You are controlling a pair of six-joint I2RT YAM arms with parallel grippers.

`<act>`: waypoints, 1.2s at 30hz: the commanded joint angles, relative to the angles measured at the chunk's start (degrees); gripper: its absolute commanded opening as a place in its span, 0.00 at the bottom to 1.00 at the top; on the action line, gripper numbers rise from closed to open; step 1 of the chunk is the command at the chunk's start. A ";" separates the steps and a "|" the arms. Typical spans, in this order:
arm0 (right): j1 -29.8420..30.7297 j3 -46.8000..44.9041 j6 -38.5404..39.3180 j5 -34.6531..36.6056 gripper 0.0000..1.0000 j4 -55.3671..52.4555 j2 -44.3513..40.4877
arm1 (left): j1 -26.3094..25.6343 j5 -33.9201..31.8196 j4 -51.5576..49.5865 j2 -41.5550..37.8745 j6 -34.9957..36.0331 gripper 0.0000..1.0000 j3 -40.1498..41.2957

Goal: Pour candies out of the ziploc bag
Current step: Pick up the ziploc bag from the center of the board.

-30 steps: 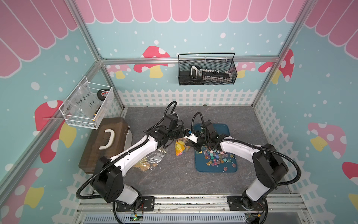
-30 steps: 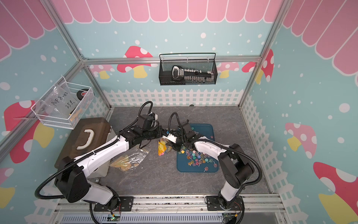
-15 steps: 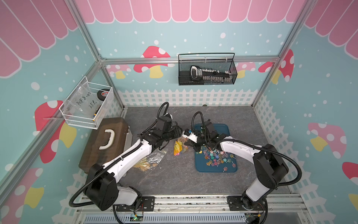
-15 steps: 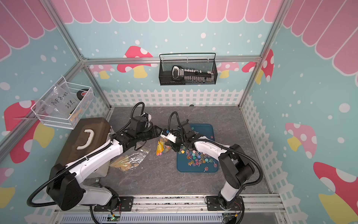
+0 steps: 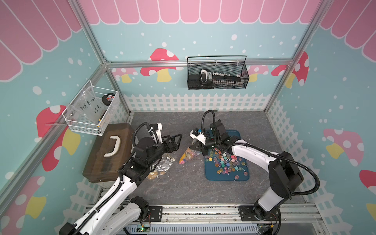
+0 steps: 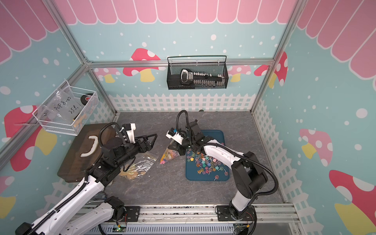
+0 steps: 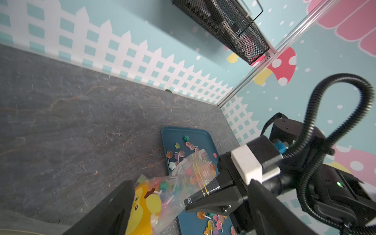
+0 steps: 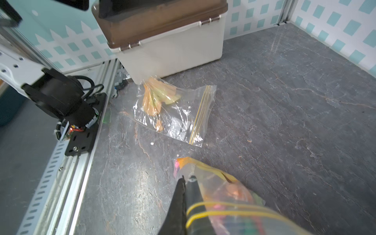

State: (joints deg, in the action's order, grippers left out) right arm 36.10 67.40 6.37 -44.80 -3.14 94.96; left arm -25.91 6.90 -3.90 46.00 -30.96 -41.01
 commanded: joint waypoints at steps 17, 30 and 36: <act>5.15 -2.22 -30.49 -10.39 0.00 32.65 0.04 | 0.41 -14.12 -4.89 -18.33 18.49 0.92 3.17; 5.94 -3.68 -35.02 -12.14 0.00 42.95 9.62 | 0.35 -13.42 -8.26 -16.84 18.56 0.90 2.50; 4.05 -3.12 -33.64 -13.34 0.00 41.69 12.21 | 0.34 -13.00 -20.10 -12.89 20.55 0.86 -1.86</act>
State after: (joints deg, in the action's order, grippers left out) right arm 41.21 62.74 -28.12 -56.45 35.09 106.69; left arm -25.89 -6.20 -15.97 31.11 -12.95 -39.66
